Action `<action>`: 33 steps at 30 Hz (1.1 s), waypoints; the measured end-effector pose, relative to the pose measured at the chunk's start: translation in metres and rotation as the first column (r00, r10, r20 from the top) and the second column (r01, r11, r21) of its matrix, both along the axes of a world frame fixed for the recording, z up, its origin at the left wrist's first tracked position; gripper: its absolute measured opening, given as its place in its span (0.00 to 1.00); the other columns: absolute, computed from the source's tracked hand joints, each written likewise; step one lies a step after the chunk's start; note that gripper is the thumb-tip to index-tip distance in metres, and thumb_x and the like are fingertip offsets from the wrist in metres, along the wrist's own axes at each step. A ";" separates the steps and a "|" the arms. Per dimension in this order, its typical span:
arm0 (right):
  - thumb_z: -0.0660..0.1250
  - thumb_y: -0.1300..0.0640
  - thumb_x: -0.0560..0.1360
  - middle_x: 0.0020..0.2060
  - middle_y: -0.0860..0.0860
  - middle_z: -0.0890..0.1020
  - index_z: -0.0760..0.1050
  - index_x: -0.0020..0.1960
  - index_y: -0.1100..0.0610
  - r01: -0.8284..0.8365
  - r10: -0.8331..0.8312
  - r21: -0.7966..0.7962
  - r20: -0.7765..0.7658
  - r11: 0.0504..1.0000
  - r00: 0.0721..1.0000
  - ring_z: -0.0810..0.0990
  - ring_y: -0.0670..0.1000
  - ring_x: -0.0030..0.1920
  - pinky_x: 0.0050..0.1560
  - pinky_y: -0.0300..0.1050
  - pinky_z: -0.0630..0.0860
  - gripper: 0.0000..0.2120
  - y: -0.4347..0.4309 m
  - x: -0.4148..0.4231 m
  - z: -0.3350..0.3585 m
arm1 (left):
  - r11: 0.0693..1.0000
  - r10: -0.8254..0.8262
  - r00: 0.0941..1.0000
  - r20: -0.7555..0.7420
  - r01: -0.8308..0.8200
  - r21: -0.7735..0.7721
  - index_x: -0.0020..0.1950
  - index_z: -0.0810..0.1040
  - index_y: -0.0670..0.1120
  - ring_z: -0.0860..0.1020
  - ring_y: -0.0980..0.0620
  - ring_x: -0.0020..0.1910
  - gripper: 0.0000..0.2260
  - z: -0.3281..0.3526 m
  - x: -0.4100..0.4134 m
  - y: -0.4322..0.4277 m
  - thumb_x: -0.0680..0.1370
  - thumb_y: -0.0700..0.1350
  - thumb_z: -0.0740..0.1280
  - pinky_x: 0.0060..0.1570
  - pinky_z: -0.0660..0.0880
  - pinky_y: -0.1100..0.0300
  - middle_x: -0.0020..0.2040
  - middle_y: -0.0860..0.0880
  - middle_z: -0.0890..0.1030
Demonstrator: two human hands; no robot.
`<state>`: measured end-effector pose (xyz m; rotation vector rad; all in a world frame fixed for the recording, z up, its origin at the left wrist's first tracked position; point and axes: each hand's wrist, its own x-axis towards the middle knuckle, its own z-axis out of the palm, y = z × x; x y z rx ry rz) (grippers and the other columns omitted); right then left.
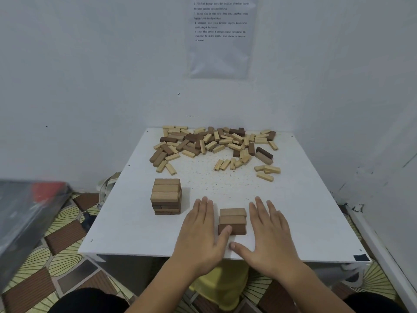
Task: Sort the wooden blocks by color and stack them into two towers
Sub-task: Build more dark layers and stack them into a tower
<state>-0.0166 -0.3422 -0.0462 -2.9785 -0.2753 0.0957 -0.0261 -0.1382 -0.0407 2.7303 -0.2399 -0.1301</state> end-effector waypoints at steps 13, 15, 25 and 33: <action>0.42 0.26 0.73 0.83 0.48 0.39 0.39 0.84 0.53 -0.044 0.044 -0.012 0.003 0.999 0.999 0.34 0.52 0.81 0.81 0.57 0.40 0.48 0.010 -0.004 -0.002 | 0.984 0.041 0.999 0.007 -0.041 0.173 0.84 0.38 0.47 0.33 0.52 0.82 0.45 -0.013 0.008 -0.020 0.73 0.70 0.24 0.81 0.37 0.47 0.84 0.49 0.38; 0.41 0.25 0.73 0.82 0.48 0.38 0.38 0.84 0.53 -0.041 0.041 -0.017 0.001 0.999 0.999 0.33 0.52 0.81 0.81 0.56 0.38 0.48 0.010 -0.004 -0.002 | 0.985 0.042 0.999 -0.001 -0.041 0.170 0.84 0.38 0.47 0.33 0.52 0.82 0.44 -0.012 0.008 -0.019 0.73 0.70 0.24 0.81 0.37 0.47 0.84 0.49 0.38; 0.64 0.33 0.75 0.81 0.39 0.41 0.38 0.83 0.48 -0.089 0.127 0.324 -0.096 0.942 0.987 0.34 0.42 0.79 0.79 0.44 0.38 0.50 -0.014 0.012 0.009 | 0.980 -0.094 0.992 -0.084 0.077 -0.186 0.85 0.43 0.54 0.43 0.60 0.82 0.31 0.015 0.011 0.006 0.86 0.60 0.52 0.80 0.43 0.60 0.84 0.59 0.44; 0.57 0.52 0.86 0.75 0.40 0.71 0.67 0.78 0.49 0.255 -0.152 0.965 -0.244 0.057 0.958 0.66 0.38 0.75 0.79 0.47 0.60 0.21 0.032 0.032 0.012 | 0.520 0.234 0.948 -0.215 -0.309 -0.796 0.84 0.53 0.56 0.53 0.67 0.77 0.34 0.025 0.032 -0.043 0.80 0.68 0.43 0.77 0.48 0.64 0.82 0.61 0.56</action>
